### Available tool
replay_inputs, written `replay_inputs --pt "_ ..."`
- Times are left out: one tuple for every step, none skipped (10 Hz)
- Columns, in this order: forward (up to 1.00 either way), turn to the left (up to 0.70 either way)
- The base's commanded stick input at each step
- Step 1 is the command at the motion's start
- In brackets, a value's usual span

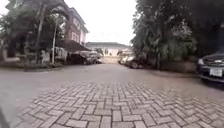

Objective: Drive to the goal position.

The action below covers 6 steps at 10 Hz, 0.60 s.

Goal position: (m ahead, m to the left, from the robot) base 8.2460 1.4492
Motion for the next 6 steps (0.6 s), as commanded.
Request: replay_inputs --pt "0.7 0.0" --pt "0.7 0.0" --pt "0.7 0.0" --pt "0.7 0.0" --pt "0.7 0.0" --pt "0.7 0.0"
